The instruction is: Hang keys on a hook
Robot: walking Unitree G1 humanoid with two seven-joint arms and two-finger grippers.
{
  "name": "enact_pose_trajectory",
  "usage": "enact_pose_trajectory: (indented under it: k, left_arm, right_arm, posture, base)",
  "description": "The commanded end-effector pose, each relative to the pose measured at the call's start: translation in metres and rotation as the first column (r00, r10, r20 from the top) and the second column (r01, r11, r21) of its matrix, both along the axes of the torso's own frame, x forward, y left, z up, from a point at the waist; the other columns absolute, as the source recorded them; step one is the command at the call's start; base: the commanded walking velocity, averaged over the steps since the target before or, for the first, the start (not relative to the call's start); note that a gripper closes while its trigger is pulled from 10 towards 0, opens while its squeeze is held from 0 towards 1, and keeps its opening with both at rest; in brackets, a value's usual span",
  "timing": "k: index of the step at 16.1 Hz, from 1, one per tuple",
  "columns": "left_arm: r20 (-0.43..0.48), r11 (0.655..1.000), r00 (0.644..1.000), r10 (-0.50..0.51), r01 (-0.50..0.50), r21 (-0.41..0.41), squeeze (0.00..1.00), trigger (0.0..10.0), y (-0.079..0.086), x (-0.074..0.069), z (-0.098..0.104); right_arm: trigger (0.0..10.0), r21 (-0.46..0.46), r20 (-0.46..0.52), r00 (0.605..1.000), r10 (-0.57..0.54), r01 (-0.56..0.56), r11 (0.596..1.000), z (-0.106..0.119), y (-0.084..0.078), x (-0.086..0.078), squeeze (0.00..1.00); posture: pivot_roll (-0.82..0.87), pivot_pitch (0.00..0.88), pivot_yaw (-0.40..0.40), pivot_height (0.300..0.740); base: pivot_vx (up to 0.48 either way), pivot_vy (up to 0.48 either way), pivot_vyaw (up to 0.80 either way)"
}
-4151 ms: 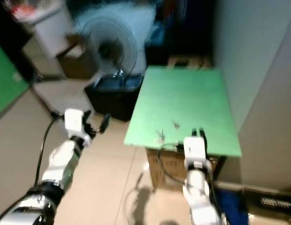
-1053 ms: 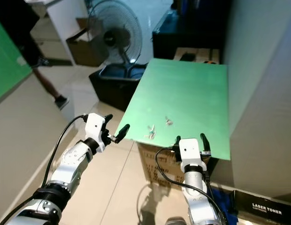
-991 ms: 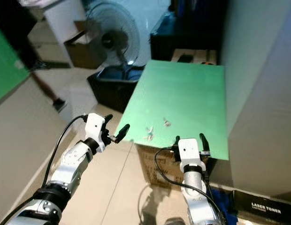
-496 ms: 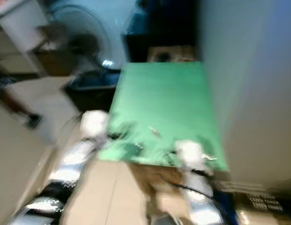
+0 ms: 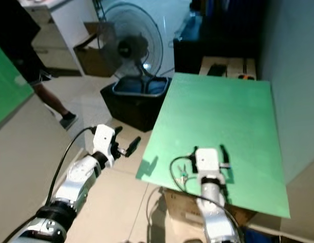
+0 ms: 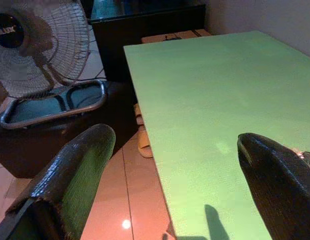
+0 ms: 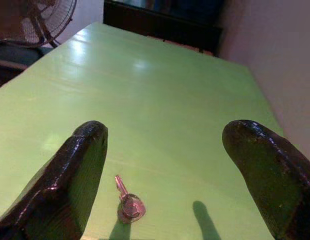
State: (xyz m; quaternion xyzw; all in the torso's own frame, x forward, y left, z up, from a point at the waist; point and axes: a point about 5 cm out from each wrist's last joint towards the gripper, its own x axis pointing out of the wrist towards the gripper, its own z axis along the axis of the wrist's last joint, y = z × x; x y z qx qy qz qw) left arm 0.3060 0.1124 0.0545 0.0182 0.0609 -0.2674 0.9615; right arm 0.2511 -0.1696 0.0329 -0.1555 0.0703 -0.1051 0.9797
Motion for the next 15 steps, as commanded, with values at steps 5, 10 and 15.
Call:
enact_pose_trajectory:
  k: [5, 10, 15]
  left_arm:
    - [0.023, 1.000, 1.000, 0.014, -0.014, -0.020, 0.00, 10.0, 0.0078, 0.0033, 0.0072]
    - [0.044, 0.999, 0.999, 0.007, -0.008, 0.035, 0.00, 10.0, 0.0075, 0.0016, 0.0062]
    - [0.021, 0.998, 1.000, 0.020, -0.021, 0.052, 0.00, 10.0, 0.0104, -0.0007, 0.0015]
  right_arm:
    - [10.0, 0.016, -0.010, 1.000, 0.014, -0.014, 1.000, -0.0005, 0.0086, 0.0027, 0.00]
    - [10.0, 0.022, -0.017, 1.000, 0.020, -0.020, 1.000, -0.0020, 0.0100, 0.0027, 0.00]
    - [10.0, 0.024, -0.025, 0.999, 0.036, -0.035, 0.999, -0.0033, 0.0130, 0.0031, 0.00]
  posture:
    - [-0.26, 0.000, 0.183, 0.740]
    - [-0.25, 0.000, 0.181, 0.740]
    - [-0.25, 0.000, 0.176, 0.740]
  base:
    - [0.264, -0.049, 0.00]
    - [0.437, -0.112, 0.00]
    - [0.336, -0.140, 0.00]
